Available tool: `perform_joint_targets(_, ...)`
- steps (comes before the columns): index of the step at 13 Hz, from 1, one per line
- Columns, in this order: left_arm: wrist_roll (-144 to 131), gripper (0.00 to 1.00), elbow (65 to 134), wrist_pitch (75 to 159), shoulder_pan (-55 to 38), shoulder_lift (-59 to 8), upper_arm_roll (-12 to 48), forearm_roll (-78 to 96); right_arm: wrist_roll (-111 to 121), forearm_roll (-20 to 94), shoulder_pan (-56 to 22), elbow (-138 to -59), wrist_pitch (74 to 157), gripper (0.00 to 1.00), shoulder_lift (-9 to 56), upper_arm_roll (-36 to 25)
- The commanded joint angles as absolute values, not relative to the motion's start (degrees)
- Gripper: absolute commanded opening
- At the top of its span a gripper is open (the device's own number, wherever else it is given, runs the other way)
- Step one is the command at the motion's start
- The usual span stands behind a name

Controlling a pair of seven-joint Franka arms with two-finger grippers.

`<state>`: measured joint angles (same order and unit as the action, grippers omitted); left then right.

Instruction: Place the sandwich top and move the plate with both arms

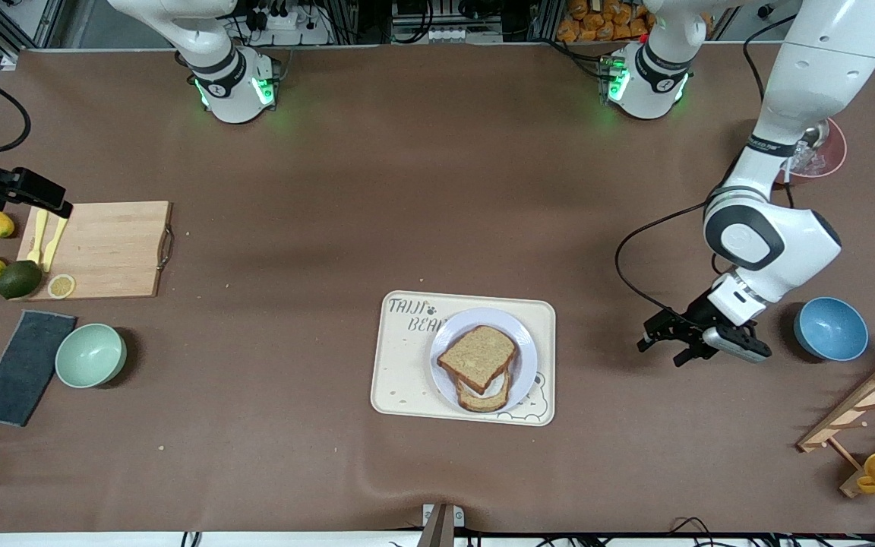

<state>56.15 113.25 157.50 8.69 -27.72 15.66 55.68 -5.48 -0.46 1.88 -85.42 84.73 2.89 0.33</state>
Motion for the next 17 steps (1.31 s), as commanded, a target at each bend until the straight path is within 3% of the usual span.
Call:
perform_joint_targets(1, 47.41, 1.00, 114.18, 152.34, 9.76, -25.14, 15.03, 45.22, -5.80, -0.62, 2.29, -85.52, 84.55, 1.00, 2.72, 0.62)
perform_joint_targets(3, 39.33, 1.00, 113.91, 150.30, 9.15, -23.21, 13.98, 37.13, -5.80, -0.53, 2.29, -85.52, 84.55, 1.00, 2.72, 0.62)
perform_joint_targets(7, 25.52, 1.00, 109.87, 138.02, 5.55, -19.52, 9.68, 20.70, -5.80, -0.53, 2.29, -85.52, 84.64, 1.00, 2.72, 0.62)
perform_joint_targets(11, 17.24, 1.00, 106.36, 126.42, 5.18, -14.60, 9.23, 8.64, -5.80, -0.53, 2.29, -85.52, 84.55, 1.00, 2.72, 0.62)
perform_joint_targets(15, 11.35, 1.00, 95.74, 108.85, 5.19, -13.01, 9.67, 1.95, -5.71, -0.53, 2.29, -85.52, 84.55, 1.00, 2.72, 0.62)
perform_joint_targets(17, 8.72, 1.00, 93.96, 103.82, 2.91, -9.95, 8.01, 1.76, -5.71, -0.53, 2.37, -85.52, 84.55, 1.00, 2.72, 0.62)
